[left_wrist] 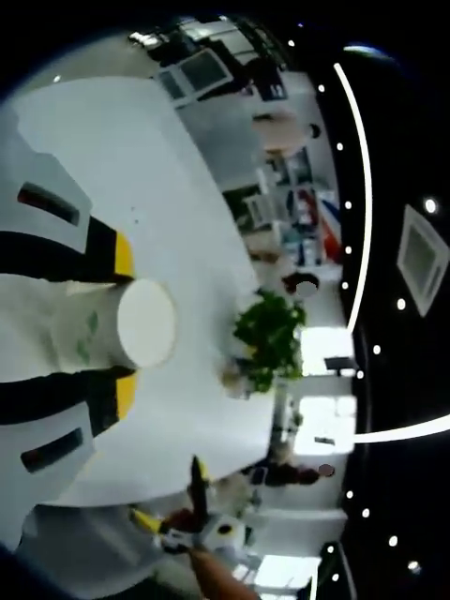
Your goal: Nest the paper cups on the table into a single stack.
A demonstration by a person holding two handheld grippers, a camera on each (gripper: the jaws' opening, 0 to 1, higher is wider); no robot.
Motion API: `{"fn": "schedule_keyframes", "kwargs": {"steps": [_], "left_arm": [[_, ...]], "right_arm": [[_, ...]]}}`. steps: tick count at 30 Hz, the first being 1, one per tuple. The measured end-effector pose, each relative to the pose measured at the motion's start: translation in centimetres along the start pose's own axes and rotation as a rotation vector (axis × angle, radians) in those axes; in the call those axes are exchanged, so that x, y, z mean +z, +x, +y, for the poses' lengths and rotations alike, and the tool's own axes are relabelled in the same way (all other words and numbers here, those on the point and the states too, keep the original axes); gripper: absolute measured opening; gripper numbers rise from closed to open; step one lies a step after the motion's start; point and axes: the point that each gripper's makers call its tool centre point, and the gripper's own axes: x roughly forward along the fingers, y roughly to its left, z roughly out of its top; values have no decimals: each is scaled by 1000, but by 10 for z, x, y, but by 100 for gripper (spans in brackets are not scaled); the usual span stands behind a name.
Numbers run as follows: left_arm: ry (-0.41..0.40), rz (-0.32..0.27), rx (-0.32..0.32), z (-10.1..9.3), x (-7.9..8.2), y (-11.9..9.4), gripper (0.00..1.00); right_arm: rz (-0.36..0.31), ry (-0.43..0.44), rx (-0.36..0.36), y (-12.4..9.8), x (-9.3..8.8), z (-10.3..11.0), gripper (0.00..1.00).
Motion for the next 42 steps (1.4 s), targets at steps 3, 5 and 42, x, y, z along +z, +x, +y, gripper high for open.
{"fn": "schedule_keyframes", "kwargs": {"steps": [3,5,42], "left_arm": [[5,0,-11,-7,1,-1,35],[9,0,-18,-12,3,-2,35],[28,-31,-126,-88,45,-37,35]], "right_arm": [[1,-8,8,1,2,1,96],[0,-12,10,1,3,1,96],[-52,-85,129,27,45,28,90]]}}
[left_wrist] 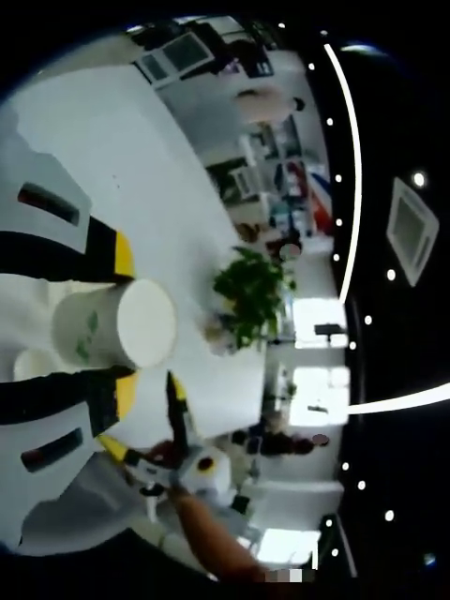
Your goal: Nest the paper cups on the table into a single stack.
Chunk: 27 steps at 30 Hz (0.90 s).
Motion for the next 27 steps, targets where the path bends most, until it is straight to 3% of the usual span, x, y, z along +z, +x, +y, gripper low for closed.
{"fn": "schedule_keyframes", "kwargs": {"steps": [27], "left_arm": [[54,-4,-32,-45,7,-18,35]], "right_arm": [[-76,-51,136,20,53,36,88]]}}
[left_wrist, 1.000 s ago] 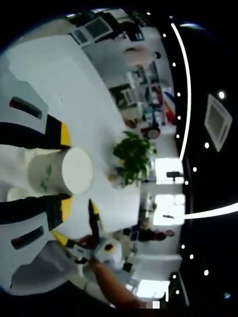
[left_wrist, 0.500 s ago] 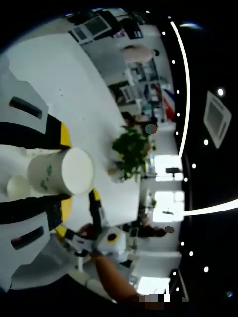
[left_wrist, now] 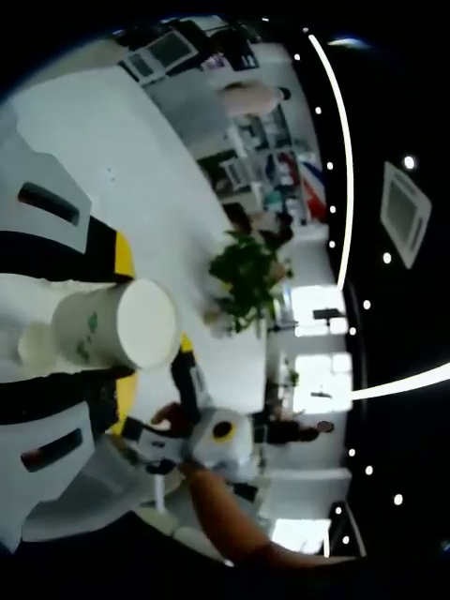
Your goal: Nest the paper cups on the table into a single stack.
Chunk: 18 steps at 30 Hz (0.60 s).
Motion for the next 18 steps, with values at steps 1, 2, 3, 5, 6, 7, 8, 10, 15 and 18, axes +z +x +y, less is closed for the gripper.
{"fn": "schedule_keyframes", "kwargs": {"steps": [1,2,3,5,6,7,8,10,15,18], "left_arm": [[0,-3,-1,-1,1,-1,35],[3,-5,0,-2,1,-1,35],[7,-8,1,-3,1,-1,35],[4,-25,3,-3,2,-2,35],[8,-38,9,-2,3,-3,35],[19,-56,15,0,5,-3,35],[24,-75,24,2,5,-5,35],[-2,-102,26,3,7,-6,35],[-48,-178,27,2,15,-10,35],[-48,-196,21,-1,17,-12,35]], "right_arm": [[0,1,6,1,1,2,87],[-2,1,11,1,1,3,87],[-2,3,16,1,2,4,87],[-1,20,38,2,3,9,85],[3,45,65,1,4,15,83],[0,46,74,1,6,18,81],[-6,37,78,1,9,20,81],[-7,42,91,0,13,24,78],[-13,98,141,-2,21,33,63],[-35,131,190,-4,30,42,59]]}}
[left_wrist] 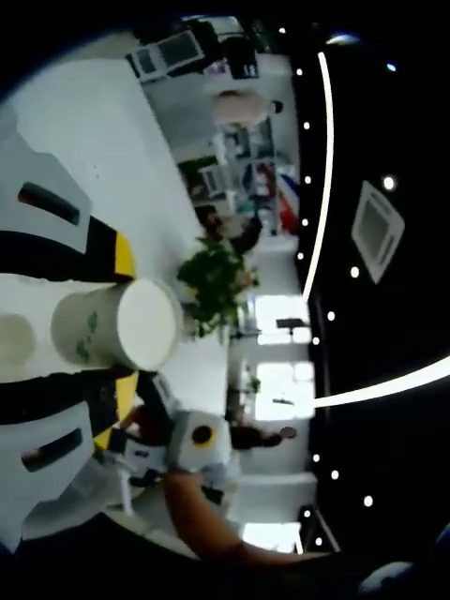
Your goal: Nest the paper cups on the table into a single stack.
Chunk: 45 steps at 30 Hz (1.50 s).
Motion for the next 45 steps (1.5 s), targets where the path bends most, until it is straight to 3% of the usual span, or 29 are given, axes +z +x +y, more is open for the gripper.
{"fn": "schedule_keyframes", "kwargs": {"steps": [5,9,14,16,18,20,23,31,36,41,45], "left_arm": [[-31,-39,-4,1,1,-7,35],[-74,-54,-66,-5,-3,-16,35],[-79,-1,-140,-15,-19,-25,35],[-76,5,-158,-18,-20,-26,35],[-72,2,-174,-20,-19,-30,35],[-73,-2,-187,-21,-19,-32,35],[-64,-26,-215,-24,-18,-35,35],[-46,-16,-231,-30,-26,-35,34],[-31,-12,-219,-28,-26,-33,34],[-22,-8,-201,-25,-26,-32,32],[-29,-27,-194,-23,-21,-31,37]], "right_arm": [[-13,33,47,-2,7,9,52],[-22,105,84,-7,10,15,45],[-49,157,108,-12,18,18,43],[-71,219,135,-13,25,21,43],[-85,223,149,-15,31,22,41],[-81,225,156,-15,32,22,37],[-54,282,214,-18,28,29,21],[-104,362,267,-25,40,29,12],[-108,359,284,-25,45,29,8],[-100,351,360,-29,56,39,2],[-89,328,390,-27,60,47,0]]}}
